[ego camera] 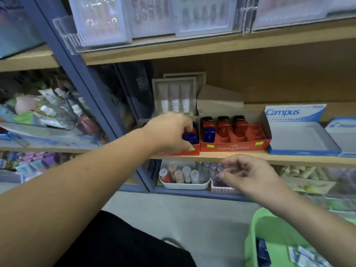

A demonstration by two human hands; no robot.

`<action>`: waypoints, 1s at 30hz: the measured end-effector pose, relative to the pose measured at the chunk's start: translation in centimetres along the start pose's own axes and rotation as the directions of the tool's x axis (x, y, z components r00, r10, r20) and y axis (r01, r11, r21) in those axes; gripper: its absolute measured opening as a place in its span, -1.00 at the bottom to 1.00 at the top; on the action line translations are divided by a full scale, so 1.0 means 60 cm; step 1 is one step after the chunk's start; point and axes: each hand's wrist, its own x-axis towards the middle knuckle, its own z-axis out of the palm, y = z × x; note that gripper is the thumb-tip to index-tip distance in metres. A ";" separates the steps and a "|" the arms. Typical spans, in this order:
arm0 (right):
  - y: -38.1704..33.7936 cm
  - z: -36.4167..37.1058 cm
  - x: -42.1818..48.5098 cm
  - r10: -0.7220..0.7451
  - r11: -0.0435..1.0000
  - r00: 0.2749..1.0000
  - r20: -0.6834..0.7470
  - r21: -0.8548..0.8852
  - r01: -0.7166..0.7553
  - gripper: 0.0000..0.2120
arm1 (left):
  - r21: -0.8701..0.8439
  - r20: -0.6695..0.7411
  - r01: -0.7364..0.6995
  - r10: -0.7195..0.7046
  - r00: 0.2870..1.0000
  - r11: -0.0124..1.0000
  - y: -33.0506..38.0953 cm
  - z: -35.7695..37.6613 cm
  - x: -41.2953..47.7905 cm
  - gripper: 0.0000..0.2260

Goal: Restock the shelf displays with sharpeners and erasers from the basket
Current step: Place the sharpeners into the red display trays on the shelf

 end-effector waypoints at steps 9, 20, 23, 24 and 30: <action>0.137 -0.173 -0.115 0.355 0.895 0.923 0.149 -0.339 -0.289 -0.73 | -0.354 0.177 -0.207 0.283 0.943 0.912 0.260 0.113 0.010 -0.59; 0.409 -0.107 -0.220 0.642 0.734 0.674 0.366 -0.548 -0.401 -0.54 | -0.403 0.399 -0.146 0.317 0.860 0.904 0.325 0.281 -0.035 -0.61; 0.439 -0.095 -0.212 0.635 0.667 0.699 0.328 -0.689 -0.283 -0.33 | -0.346 0.286 -0.217 0.323 0.902 0.913 0.319 0.298 -0.045 -0.68; 0.449 -0.087 -0.207 0.616 0.649 0.721 0.317 -0.723 -0.237 -0.25 | -0.297 0.262 -0.275 0.355 0.897 0.914 0.319 0.305 -0.051 -0.70; 0.496 -0.020 -0.215 0.584 0.638 0.695 0.420 -0.766 -0.074 0.00 | -0.157 0.255 -0.523 0.546 0.798 0.838 0.344 0.329 -0.092 -0.80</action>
